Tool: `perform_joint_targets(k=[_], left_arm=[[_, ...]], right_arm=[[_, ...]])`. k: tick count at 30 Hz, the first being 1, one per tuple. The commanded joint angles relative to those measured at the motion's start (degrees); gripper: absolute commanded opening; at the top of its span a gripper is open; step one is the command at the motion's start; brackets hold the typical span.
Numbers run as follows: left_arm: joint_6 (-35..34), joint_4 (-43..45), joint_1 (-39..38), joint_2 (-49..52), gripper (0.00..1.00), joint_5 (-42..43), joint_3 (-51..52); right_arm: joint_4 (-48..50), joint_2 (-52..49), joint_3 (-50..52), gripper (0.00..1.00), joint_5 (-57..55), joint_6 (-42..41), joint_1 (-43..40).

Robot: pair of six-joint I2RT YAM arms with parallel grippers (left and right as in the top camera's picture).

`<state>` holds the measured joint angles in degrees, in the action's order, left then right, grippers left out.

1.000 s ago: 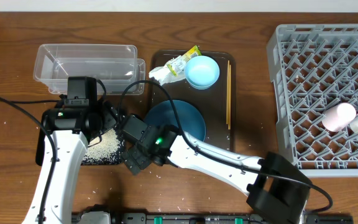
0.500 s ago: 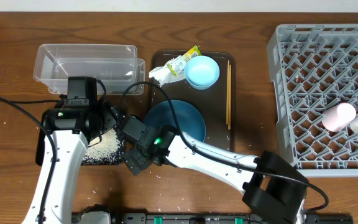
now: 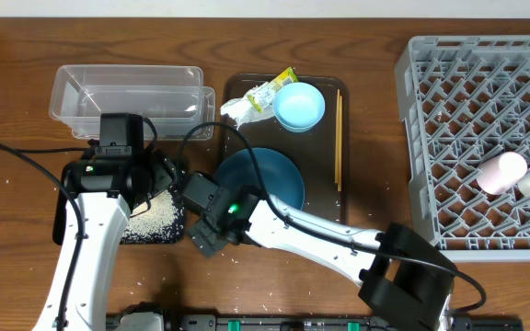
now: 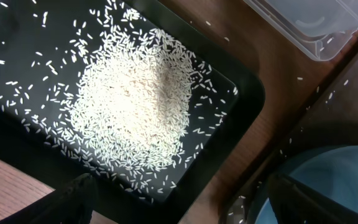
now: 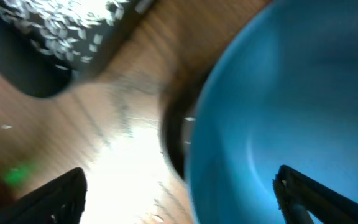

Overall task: Sort waste into correct bins and load items into the dishwasher rack
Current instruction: 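Lower the right gripper to the blue plate's near rim and close it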

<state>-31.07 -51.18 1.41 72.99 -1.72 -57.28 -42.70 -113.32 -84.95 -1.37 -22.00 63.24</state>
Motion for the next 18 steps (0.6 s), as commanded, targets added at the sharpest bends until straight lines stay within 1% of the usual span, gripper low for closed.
perform_joint_targets(k=[1,3,4,7,11,13,18], left_arm=[[0.8,-0.2,0.3,0.3,0.9,-0.7,-1.0],[0.8,-0.2,0.3,0.3,0.9,-0.7,-1.0],[0.8,-0.2,0.3,0.3,0.9,-0.7,-1.0],[0.8,-0.2,0.3,0.3,0.9,-0.7,-1.0],[0.8,-0.2,0.3,0.3,0.9,-0.7,-1.0],[0.8,-0.2,0.3,0.3,0.9,-0.7,-1.0],[0.8,-0.2,0.3,0.3,0.9,-0.7,-1.0]], right_arm=[[-0.6,-1.0,0.4,0.83,-4.0,0.4,0.6],[-0.6,-1.2,0.4,0.73,-3.9,0.4,0.6],[-0.6,-1.4,0.4,0.7,-3.9,0.4,0.6],[-0.9,-2.1,0.4,0.64,-4.0,0.4,0.6],[-1.7,-3.0,0.4,0.63,-4.0,0.1,0.6],[-1.9,-3.4,0.4,0.61,-4.0,-0.7,0.6],[-2.5,-4.0,0.4,0.47,-4.0,-1.4,0.6]])
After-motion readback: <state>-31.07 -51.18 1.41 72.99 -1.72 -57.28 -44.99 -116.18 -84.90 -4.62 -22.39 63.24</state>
